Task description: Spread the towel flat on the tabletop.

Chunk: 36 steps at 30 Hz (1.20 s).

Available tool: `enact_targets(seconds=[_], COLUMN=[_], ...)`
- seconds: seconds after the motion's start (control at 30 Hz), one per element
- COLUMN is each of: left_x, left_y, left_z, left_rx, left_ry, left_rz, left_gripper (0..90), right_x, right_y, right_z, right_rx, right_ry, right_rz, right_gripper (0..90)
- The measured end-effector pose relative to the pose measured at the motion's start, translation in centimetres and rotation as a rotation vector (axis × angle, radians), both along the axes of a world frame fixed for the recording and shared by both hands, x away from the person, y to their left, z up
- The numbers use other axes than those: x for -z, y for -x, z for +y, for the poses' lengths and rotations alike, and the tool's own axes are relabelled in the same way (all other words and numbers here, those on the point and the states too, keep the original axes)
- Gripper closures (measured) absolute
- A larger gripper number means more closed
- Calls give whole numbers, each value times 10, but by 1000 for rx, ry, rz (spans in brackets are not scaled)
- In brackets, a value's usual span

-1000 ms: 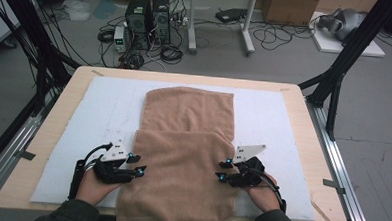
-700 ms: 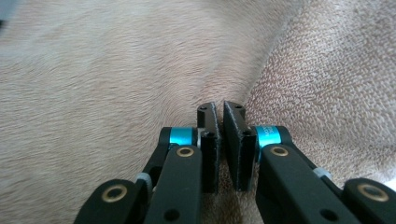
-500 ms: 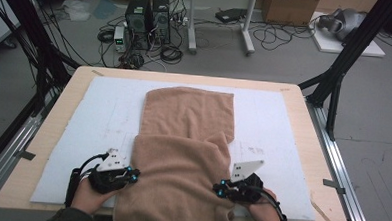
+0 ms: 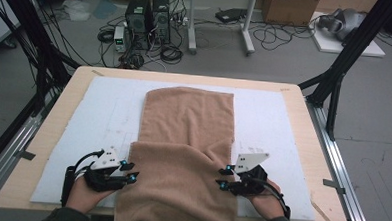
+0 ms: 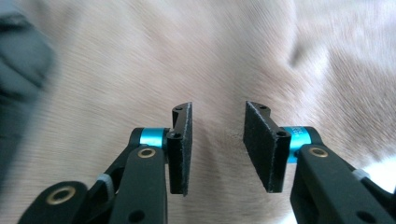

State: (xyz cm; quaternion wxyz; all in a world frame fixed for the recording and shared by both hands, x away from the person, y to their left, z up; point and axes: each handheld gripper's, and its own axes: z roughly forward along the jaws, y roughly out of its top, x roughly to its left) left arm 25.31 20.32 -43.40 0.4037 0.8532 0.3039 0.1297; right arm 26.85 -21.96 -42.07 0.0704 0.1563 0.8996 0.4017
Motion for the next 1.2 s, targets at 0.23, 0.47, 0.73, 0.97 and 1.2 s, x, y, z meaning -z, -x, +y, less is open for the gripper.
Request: enact_targets(seconds=[0.23,0.47,0.73,0.97,1.2], left_x=[9,-1,-2,13,11], left_y=[4,48,47,23,41], left_z=[-4,7,10,2,4], left_rx=[26,73,49,34,65], left_ry=[-16,-22,-18,27,32], left_rz=[12,-6,-15,13,34], left_gripper=[869,870,662,747,862], right_x=[25,15,1,25,25], right_y=[-10,25,24,6,12], right_z=[0,3,-5,3,-1], right_rx=[-25,-90,-36,-27,-67], right_ry=[-24,-30,-33,-22,-31], right_rz=[81,105,54,83,119], right_gripper=[851,852,625,678,858])
